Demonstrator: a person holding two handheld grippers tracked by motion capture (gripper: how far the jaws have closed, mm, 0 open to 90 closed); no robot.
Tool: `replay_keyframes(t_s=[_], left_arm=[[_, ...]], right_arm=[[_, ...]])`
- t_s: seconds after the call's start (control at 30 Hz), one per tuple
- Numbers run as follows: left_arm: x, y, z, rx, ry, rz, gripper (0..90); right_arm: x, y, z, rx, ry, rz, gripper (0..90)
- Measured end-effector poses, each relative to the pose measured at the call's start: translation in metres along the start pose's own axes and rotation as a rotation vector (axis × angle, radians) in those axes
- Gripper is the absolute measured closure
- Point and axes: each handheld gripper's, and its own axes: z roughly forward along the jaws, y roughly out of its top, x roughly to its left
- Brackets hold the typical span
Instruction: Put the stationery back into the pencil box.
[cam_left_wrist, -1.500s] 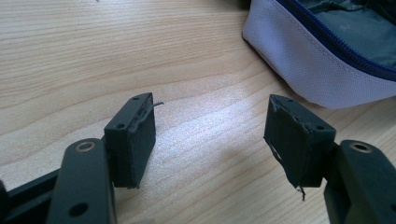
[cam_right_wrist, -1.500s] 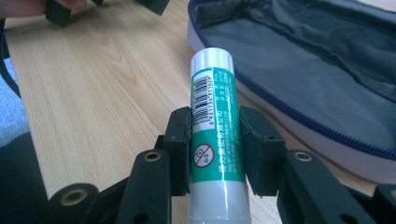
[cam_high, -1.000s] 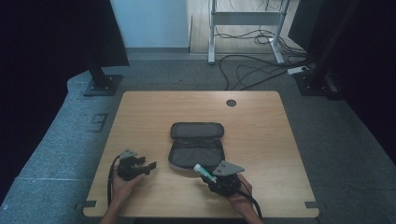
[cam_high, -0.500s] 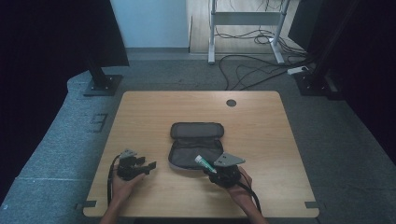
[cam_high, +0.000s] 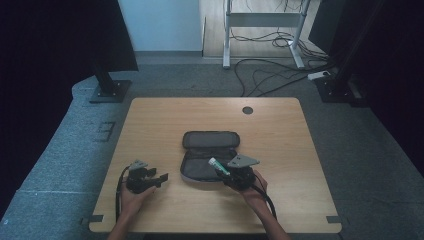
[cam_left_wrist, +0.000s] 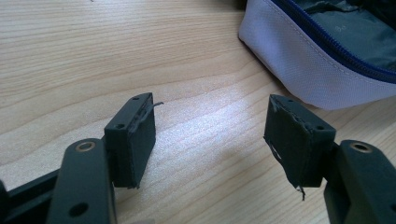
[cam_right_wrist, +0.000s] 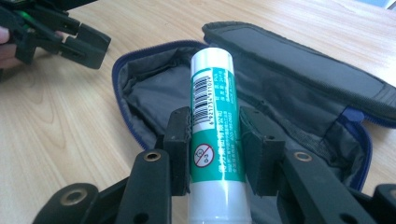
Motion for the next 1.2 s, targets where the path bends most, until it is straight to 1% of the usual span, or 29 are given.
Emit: replay_keyframes(t_s=[0.33, 0.53, 0.73, 0.9, 1.0, 1.2], left_arm=[[0.000, 0.000, 0.000, -0.003, 0.001, 0.000, 34.0], [-0.001, -0.001, 0.001, -0.006, 0.006, 0.003, 34.0], [-0.001, -0.001, 0.001, -0.009, 0.009, 0.004, 34.1], [-0.001, -0.001, 0.001, -0.009, 0.013, 0.007, 34.2], [-0.002, -0.001, 0.001, -0.006, 0.014, 0.011, 34.1], [-0.002, -0.001, 0.001, -0.005, 0.015, 0.013, 34.1]], right_arm=[[-0.007, 0.008, 0.010, -0.006, -0.009, 0.010, 64.9], [-0.013, 0.014, 0.019, -0.002, -0.014, 0.026, 64.8], [-0.016, 0.014, 0.029, 0.016, -0.032, 0.027, 64.8], [-0.022, 0.012, 0.037, 0.030, -0.044, 0.039, 64.8], [-0.024, 0.010, 0.041, 0.044, -0.044, 0.042, 64.8], [-0.023, 0.006, 0.047, 0.079, -0.053, 0.022, 64.7]])
